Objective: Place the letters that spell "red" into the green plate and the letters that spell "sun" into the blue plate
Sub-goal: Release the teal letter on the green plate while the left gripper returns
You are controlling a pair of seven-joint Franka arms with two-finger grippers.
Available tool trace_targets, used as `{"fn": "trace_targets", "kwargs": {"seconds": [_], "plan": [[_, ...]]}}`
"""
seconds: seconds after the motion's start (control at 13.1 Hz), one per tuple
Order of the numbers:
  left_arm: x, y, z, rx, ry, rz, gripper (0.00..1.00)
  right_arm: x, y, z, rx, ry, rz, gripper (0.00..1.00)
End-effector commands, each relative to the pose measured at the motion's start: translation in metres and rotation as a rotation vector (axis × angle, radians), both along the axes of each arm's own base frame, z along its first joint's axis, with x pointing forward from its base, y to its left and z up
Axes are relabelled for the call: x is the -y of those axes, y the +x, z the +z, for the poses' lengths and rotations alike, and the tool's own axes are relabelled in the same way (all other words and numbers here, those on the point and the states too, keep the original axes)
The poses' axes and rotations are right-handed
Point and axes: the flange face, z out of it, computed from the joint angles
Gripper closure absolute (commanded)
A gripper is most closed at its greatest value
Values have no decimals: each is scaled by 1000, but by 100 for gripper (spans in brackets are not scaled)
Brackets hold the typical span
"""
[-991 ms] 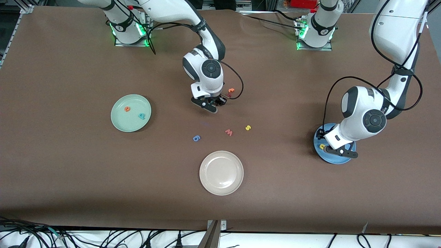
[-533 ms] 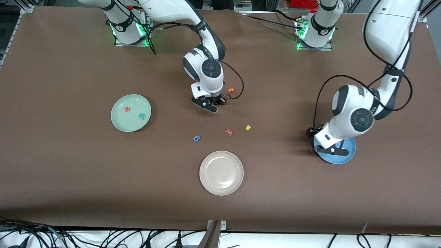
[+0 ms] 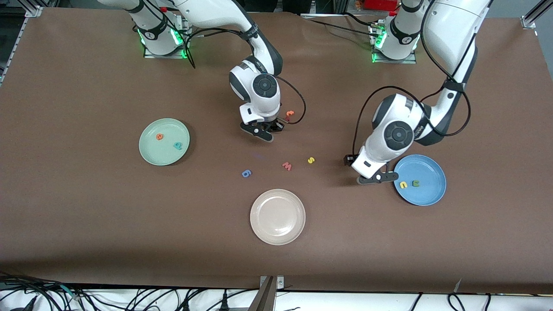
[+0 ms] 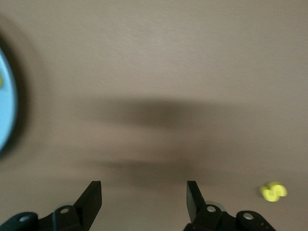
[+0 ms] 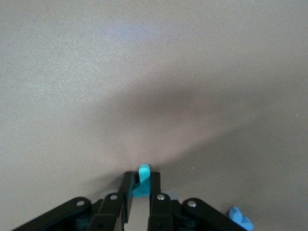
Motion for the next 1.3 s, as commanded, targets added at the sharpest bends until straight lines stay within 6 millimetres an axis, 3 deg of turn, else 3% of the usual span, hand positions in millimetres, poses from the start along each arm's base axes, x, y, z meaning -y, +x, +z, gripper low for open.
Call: {"fn": "trace_targets", "kwargs": {"seconds": [0.0, 0.3, 0.61, 0.76, 0.99, 1.14, 1.22], "plan": [[34, -1, 10, 14, 13, 67, 20, 4, 13, 15, 20, -8, 13, 100], [95, -11, 2, 21, 13, 145, 20, 47, 45, 61, -34, -61, 110, 100], [150, -26, -8, 35, 12, 122, 21, 121, 84, 102, -111, -107, 241, 100], [161, -27, -14, 47, 17, 56, 23, 177, 101, 114, -157, -112, 343, 100], [162, -26, -18, 46, 17, 15, 23, 252, 105, 115, -210, -93, 435, 100], [157, -24, -20, 42, 21, 58, 24, 301, 99, 102, -255, -82, 471, 100], [154, -23, -27, 34, 27, 79, 25, 315, 92, 87, -270, -83, 489, 100]]}}
